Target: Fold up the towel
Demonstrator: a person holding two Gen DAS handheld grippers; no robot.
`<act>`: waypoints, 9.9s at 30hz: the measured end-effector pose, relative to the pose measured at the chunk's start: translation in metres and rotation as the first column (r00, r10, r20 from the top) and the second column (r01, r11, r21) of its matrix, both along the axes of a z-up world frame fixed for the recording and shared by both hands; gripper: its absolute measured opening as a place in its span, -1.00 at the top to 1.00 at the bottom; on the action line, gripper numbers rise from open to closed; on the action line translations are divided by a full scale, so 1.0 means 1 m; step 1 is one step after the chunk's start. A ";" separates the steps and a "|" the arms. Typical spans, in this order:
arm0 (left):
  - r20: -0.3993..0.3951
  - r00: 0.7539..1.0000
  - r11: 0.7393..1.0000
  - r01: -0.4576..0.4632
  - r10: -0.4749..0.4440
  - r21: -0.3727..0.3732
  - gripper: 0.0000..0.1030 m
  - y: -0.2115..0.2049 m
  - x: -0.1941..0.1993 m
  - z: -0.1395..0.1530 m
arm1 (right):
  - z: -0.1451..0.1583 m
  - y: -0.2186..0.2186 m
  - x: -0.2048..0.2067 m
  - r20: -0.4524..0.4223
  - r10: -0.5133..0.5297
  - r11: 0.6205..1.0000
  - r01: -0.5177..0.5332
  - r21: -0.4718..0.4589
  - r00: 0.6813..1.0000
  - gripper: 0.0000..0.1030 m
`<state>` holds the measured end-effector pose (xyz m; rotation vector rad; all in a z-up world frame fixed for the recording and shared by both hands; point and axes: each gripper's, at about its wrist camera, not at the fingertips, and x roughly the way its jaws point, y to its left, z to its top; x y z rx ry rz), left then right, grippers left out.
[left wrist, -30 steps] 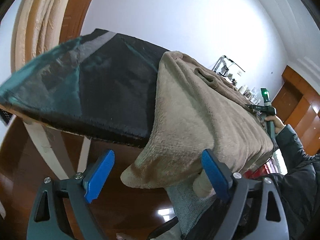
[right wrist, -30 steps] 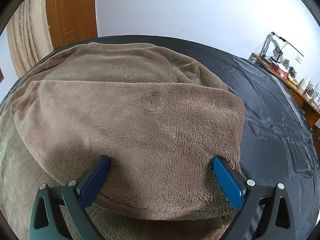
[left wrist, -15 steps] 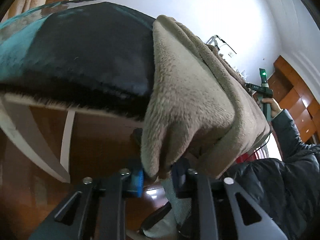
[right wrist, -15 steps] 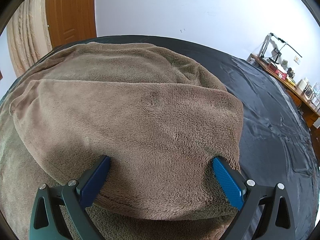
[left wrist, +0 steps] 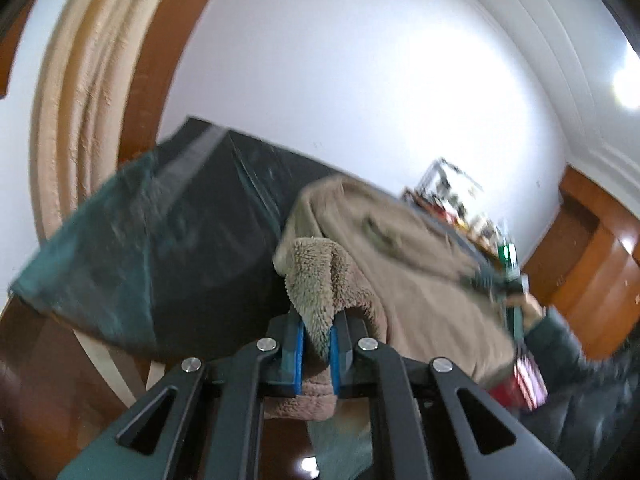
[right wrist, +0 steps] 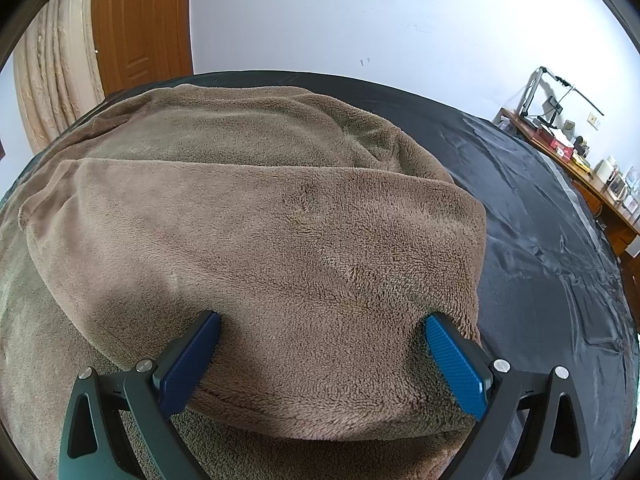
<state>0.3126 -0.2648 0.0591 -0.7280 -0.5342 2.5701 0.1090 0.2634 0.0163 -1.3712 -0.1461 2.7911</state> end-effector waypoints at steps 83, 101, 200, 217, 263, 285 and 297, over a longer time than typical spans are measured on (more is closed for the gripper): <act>0.229 0.927 0.954 0.293 -0.298 0.060 -0.56 0.275 -0.225 0.025 | 0.003 0.011 0.001 -0.017 0.009 0.995 -0.010 -0.102 1.000 -0.99; 0.313 0.901 0.936 0.213 -0.299 0.280 -0.56 0.238 -0.253 -0.030 | 0.062 -0.089 0.039 -0.238 0.240 0.966 -0.256 -0.036 0.941 -0.99; 0.343 0.885 0.932 0.220 -0.315 0.287 -0.58 0.233 -0.250 -0.029 | 0.007 -0.025 0.008 -0.092 -0.020 0.976 0.000 -0.217 0.996 -0.28; 0.248 0.965 0.938 -0.003 -0.089 0.347 -0.58 0.177 -0.241 -0.006 | 0.030 -0.051 0.031 -0.239 -0.022 0.999 0.013 -0.040 0.971 0.39; 0.385 0.915 0.990 -0.141 0.123 0.019 0.69 0.129 -0.354 -0.018 | 0.024 -0.069 -0.056 -0.143 -0.071 0.993 0.084 0.082 0.987 0.39; 0.101 0.995 0.991 0.000 0.014 -0.132 -0.53 0.172 -0.290 0.054 | 0.017 -0.060 -0.005 -0.127 -0.057 0.986 0.036 -0.163 0.990 -0.30; 0.267 0.959 0.903 0.196 -0.095 -0.383 -0.53 0.250 -0.291 0.000 | -0.004 -0.083 -0.023 -0.079 0.049 0.997 -0.054 -0.053 0.996 0.45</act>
